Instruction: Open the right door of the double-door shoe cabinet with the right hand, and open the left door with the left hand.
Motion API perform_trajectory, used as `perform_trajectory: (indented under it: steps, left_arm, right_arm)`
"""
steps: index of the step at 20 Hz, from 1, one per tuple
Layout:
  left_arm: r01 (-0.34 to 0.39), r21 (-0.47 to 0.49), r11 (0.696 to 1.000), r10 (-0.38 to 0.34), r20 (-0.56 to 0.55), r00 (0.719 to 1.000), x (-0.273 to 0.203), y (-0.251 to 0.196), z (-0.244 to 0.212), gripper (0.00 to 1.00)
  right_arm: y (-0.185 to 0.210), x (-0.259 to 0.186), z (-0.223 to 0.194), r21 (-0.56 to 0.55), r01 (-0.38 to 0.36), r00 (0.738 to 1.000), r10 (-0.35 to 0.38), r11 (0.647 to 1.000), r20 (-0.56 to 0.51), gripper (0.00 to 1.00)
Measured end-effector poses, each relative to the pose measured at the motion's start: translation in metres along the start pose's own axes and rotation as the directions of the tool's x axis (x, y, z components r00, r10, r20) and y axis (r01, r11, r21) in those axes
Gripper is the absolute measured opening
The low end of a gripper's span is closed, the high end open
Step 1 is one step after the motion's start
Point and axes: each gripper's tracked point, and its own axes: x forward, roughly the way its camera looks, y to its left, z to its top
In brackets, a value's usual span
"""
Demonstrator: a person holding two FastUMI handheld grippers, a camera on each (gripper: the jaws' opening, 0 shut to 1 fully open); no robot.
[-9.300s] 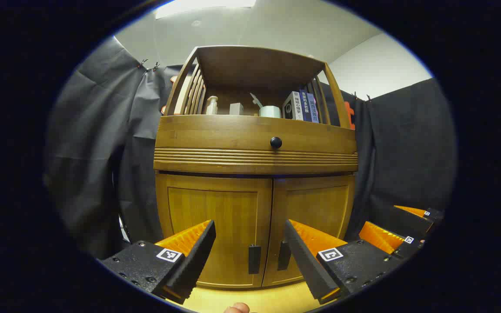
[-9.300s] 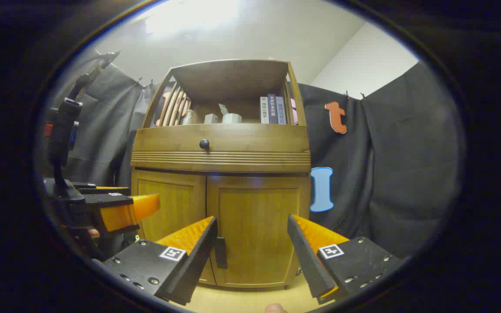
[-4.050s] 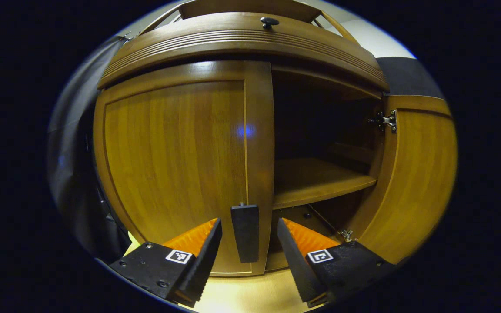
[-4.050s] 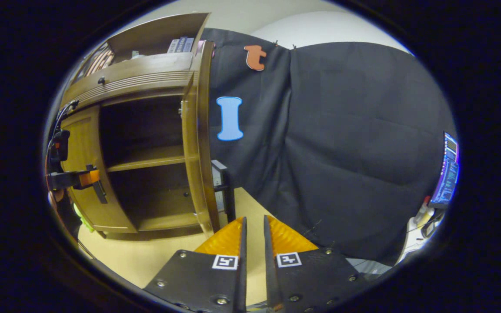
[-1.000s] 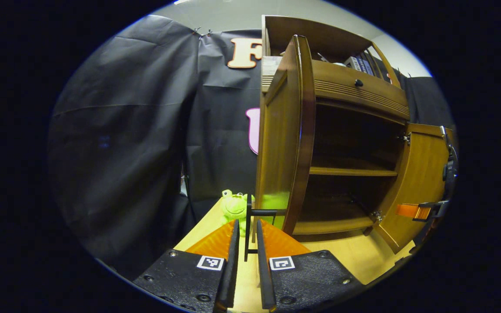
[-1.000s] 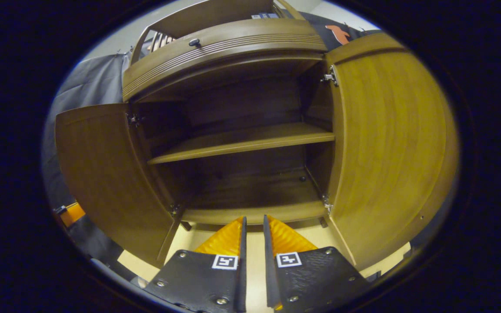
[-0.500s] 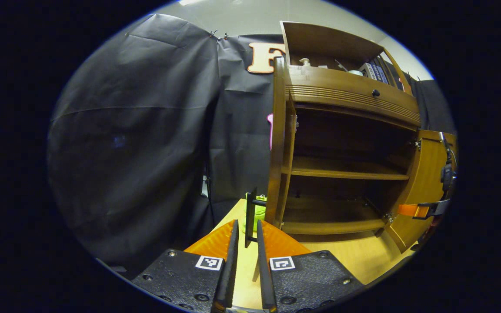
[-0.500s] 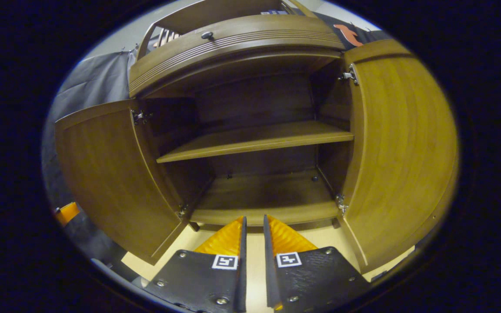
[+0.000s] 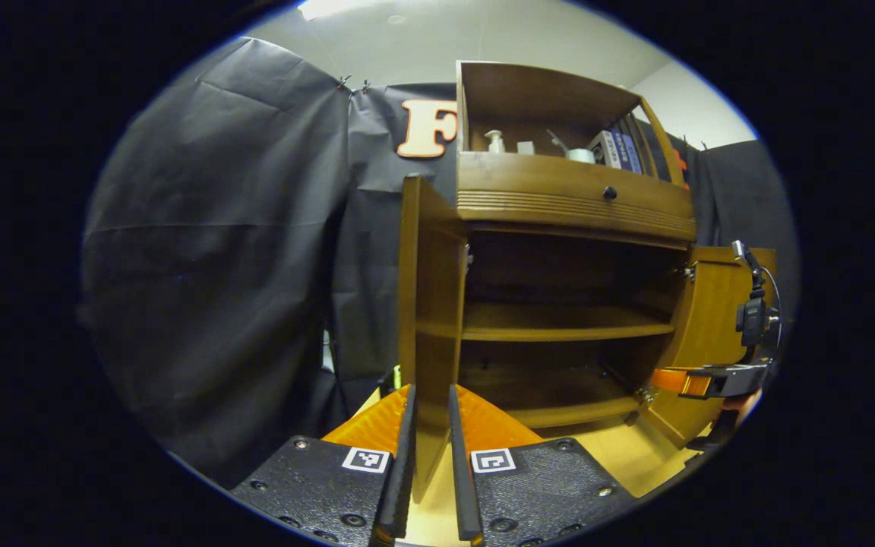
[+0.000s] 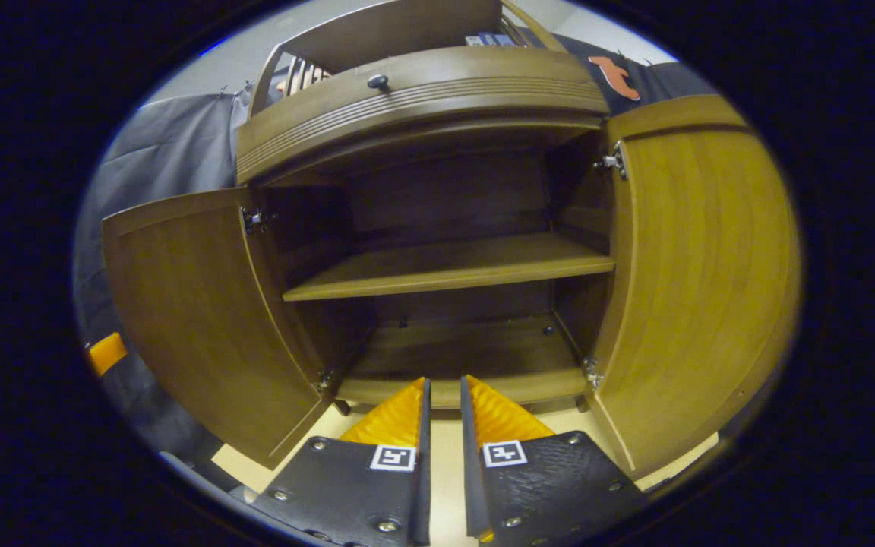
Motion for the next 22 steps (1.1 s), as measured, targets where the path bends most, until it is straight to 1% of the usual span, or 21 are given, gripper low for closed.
perform_trajectory:
  steps: [3, 7, 9, 10, 12, 13, 14, 15, 19, 21, 22]
  left_arm:
    - [0.062, -0.001, 0.998, -0.062, 0.039, 0.997, 0.009, -0.022, 0.016, 0.25]
    - [0.133, 0.008, 0.991, -0.133, 0.067, 0.989, 0.021, -0.049, 0.027, 0.25]
    - [0.165, 0.006, 0.986, -0.165, 0.073, 0.984, 0.027, -0.064, 0.028, 0.2]
    - [0.185, 0.004, 0.983, -0.185, 0.074, 0.98, 0.032, -0.075, 0.029, 0.25]
    - [0.219, 0.003, 0.976, -0.219, 0.07, 0.973, 0.036, -0.091, 0.026, 0.25]
    - [0.234, 0.004, 0.972, -0.234, 0.069, 0.97, 0.037, -0.097, 0.025, 0.29]
    - [0.251, 0.006, 0.968, -0.251, 0.067, 0.966, 0.037, -0.103, 0.023, 0.25]
    - [0.266, 0.007, 0.964, -0.266, 0.063, 0.962, 0.038, -0.109, 0.023, 0.17]
    - [0.32, 0.009, 0.947, -0.32, 0.054, 0.946, 0.045, -0.133, 0.02, 0.17]
    - [0.344, 0.017, 0.939, -0.345, 0.06, 0.937, 0.049, -0.145, 0.025, 0.33]
    - [0.352, 0.021, 0.936, -0.353, 0.067, 0.933, 0.053, -0.151, 0.028, 0.25]
  right_arm:
    - [-0.012, -0.013, 0.022, -0.012, 0.031, 0.998, -0.03, 0.999, 0.057, 0.18]
    - [-0.026, -0.031, 0.043, -0.017, 0.065, 0.992, -0.063, 0.998, 0.112, 0.18]
    - [-0.033, -0.039, 0.05, -0.012, 0.082, 0.988, -0.08, 0.997, 0.132, 0.18]
    - [-0.037, -0.043, 0.053, -0.01, 0.09, 0.986, -0.088, 0.996, 0.14, 0.18]
    - [-0.044, -0.051, 0.056, -0.008, 0.109, 0.983, -0.106, 0.994, 0.151, 0.18]
    - [-0.047, -0.054, 0.056, -0.007, 0.117, 0.981, -0.114, 0.993, 0.155, 0.18]
    - [-0.051, -0.057, 0.057, -0.006, 0.124, 0.98, -0.122, 0.992, 0.157, 0.18]
    - [-0.054, -0.061, 0.057, -0.004, 0.131, 0.979, -0.129, 0.991, 0.16, 0.18]
    - [-0.061, -0.074, 0.067, -0.004, 0.157, 0.97, -0.153, 0.988, 0.189, 0.18]
    - [-0.062, -0.08, 0.078, -0.014, 0.166, 0.964, -0.159, 0.986, 0.215, 0.18]
    - [-0.062, -0.083, 0.086, -0.02, 0.169, 0.96, -0.16, 0.985, 0.23, 0.18]
